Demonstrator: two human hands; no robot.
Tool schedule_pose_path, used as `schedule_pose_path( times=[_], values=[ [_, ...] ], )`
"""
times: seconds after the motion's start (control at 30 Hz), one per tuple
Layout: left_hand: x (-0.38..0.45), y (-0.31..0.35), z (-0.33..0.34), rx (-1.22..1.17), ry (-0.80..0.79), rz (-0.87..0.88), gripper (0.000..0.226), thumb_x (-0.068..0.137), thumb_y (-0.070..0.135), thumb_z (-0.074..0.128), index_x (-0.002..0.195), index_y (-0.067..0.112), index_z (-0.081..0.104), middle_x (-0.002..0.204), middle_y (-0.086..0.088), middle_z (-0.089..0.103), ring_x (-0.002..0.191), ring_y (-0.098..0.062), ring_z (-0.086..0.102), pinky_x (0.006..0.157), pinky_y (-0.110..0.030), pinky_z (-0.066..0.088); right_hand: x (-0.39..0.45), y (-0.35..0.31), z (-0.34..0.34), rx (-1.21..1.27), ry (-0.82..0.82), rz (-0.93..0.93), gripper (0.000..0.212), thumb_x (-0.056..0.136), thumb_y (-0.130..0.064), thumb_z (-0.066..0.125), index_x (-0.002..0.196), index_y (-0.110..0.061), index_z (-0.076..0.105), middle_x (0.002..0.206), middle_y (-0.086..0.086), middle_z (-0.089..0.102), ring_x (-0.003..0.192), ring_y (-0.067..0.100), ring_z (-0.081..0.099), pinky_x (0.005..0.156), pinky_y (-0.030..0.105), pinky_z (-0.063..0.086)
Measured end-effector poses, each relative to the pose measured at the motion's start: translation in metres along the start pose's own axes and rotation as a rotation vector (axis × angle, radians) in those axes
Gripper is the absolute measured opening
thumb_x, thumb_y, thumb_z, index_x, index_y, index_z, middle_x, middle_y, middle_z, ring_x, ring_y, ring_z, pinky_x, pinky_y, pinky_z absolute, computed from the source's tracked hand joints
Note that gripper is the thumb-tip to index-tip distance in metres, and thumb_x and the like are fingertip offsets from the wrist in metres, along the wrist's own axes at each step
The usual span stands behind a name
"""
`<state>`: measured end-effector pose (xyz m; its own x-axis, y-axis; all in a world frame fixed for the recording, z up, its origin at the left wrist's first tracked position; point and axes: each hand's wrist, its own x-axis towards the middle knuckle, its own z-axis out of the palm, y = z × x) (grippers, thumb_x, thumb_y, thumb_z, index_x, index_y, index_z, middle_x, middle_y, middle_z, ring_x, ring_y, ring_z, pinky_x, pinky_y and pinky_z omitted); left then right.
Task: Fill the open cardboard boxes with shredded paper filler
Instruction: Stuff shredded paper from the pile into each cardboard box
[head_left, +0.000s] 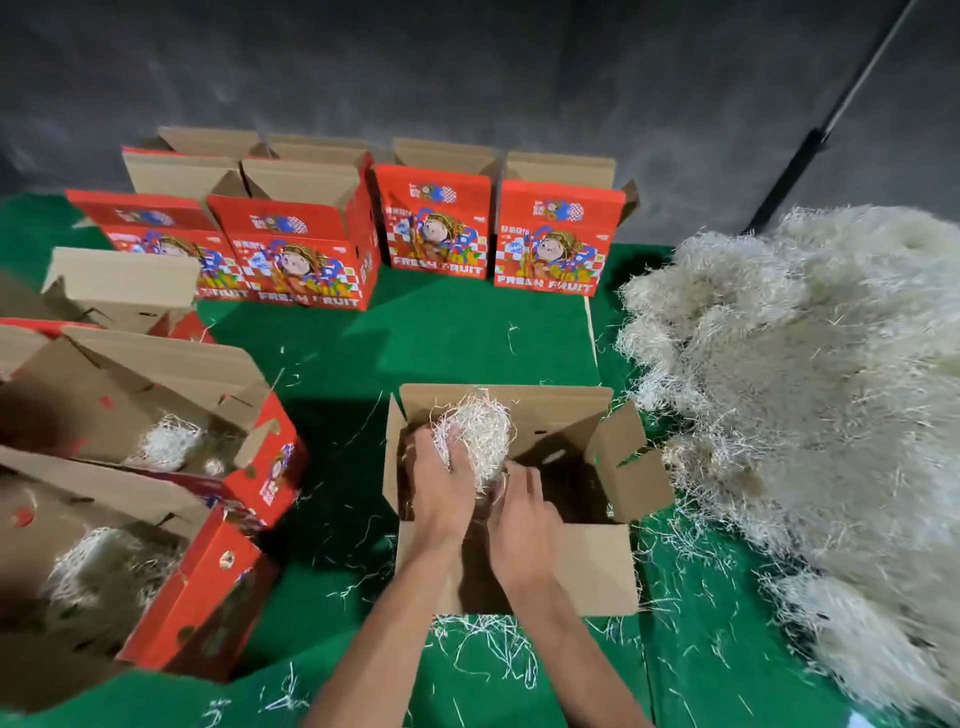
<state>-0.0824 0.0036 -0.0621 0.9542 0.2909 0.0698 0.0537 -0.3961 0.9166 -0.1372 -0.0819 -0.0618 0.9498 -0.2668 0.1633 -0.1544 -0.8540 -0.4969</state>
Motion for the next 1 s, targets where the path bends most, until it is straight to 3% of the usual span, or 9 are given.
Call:
schedule_pose_path(
  times=[0.13,0.27,0.4,0.47,0.6,0.77,0.87,0.93,1.0],
  values=[
    [0.010,0.004,-0.007,-0.082,-0.089,-0.121,0.013,0.103,0.030,0.049,0.103,0.022,0.060,0.086,0.021,0.059,0.087,0.011,0.056,0.075,-0.002,0.036,0.023,0.003,-0.010,0.443,-0.121,0.245,0.045,0.105,-0.049,0.028,0.123,-0.018,0.055,0.113,0.000,0.066,0.105,0.026,0.064,0.087,0.035,0.044],
    [0.002,0.015,-0.007,-0.208,-0.284,-0.349,0.069,0.089,0.064,0.056,0.147,0.030,0.040,0.135,0.014,0.050,0.124,-0.010,0.047,0.102,-0.031,0.038,0.031,0.001,-0.010,0.786,-0.214,0.264,0.056,0.099,-0.066,0.032,0.141,-0.032,0.048,0.128,-0.021,0.055,0.124,0.002,0.052,0.104,0.022,0.035],
    [-0.004,0.018,-0.010,-0.257,-0.349,-0.553,0.109,0.065,0.083,0.065,0.153,0.038,0.020,0.155,0.003,0.038,0.134,-0.023,0.045,0.109,-0.045,0.034,0.034,0.010,-0.009,0.936,-0.192,0.351,0.033,0.093,-0.064,0.051,0.100,-0.032,0.060,0.068,-0.021,0.061,0.062,-0.004,0.055,0.066,0.013,0.042],
    [0.003,0.014,-0.017,-0.233,-0.358,-0.622,0.108,0.063,0.081,0.070,0.150,0.038,0.022,0.150,-0.001,0.044,0.122,-0.025,0.054,0.109,-0.049,0.034,0.041,0.021,-0.015,1.047,-0.255,0.427,0.042,0.084,-0.063,0.066,0.093,-0.022,0.062,0.060,-0.015,0.060,0.056,0.004,0.051,0.053,0.014,0.044],
    [0.012,0.008,-0.017,-0.354,-0.235,-0.741,0.104,0.065,0.071,0.073,0.149,0.023,0.035,0.132,-0.001,0.056,0.121,-0.023,0.053,0.109,-0.044,0.033,0.048,0.031,-0.016,1.086,-0.222,0.583,0.038,0.079,-0.055,0.078,0.097,-0.026,0.063,0.097,0.010,0.065,0.088,0.017,0.068,0.074,0.032,0.057],
    [0.010,0.010,-0.017,-0.755,-0.192,-0.859,0.085,0.068,0.061,0.075,0.139,0.022,0.051,0.131,-0.011,0.063,0.119,-0.035,0.060,0.104,-0.057,0.044,0.050,0.032,-0.020,1.230,-0.079,0.731,0.036,0.077,-0.048,0.082,0.086,-0.029,0.053,0.091,-0.012,0.067,0.083,0.002,0.055,0.074,0.025,0.039],
    [-0.002,0.021,-0.004,-0.883,-0.248,-0.842,0.060,0.086,0.060,0.063,0.127,0.016,0.060,0.111,-0.015,0.073,0.101,-0.036,0.071,0.091,-0.060,0.053,0.045,0.020,-0.020,1.128,-0.059,0.614,0.027,0.087,-0.063,0.063,0.093,-0.036,0.059,0.083,-0.024,0.070,0.080,0.002,0.060,0.089,0.025,0.048],
    [-0.016,0.034,0.012,-0.725,-0.272,-0.787,0.067,0.090,0.062,0.057,0.137,0.015,0.054,0.128,-0.013,0.066,0.116,-0.032,0.065,0.101,-0.056,0.048,0.040,0.015,-0.017,0.951,-0.109,0.457,0.040,0.094,-0.065,0.051,0.119,-0.035,0.058,0.122,-0.016,0.065,0.108,0.007,0.062,0.100,0.037,0.049],
    [-0.026,0.039,0.021,-0.478,-0.243,-0.709,0.082,0.087,0.066,0.058,0.150,0.017,0.037,0.146,-0.006,0.050,0.133,-0.025,0.050,0.112,-0.048,0.039,0.040,0.018,-0.014,0.771,-0.099,0.302,0.026,0.098,-0.049,0.055,0.113,-0.029,0.061,0.108,-0.012,0.070,0.102,0.010,0.067,0.087,0.026,0.054]
  ],
)
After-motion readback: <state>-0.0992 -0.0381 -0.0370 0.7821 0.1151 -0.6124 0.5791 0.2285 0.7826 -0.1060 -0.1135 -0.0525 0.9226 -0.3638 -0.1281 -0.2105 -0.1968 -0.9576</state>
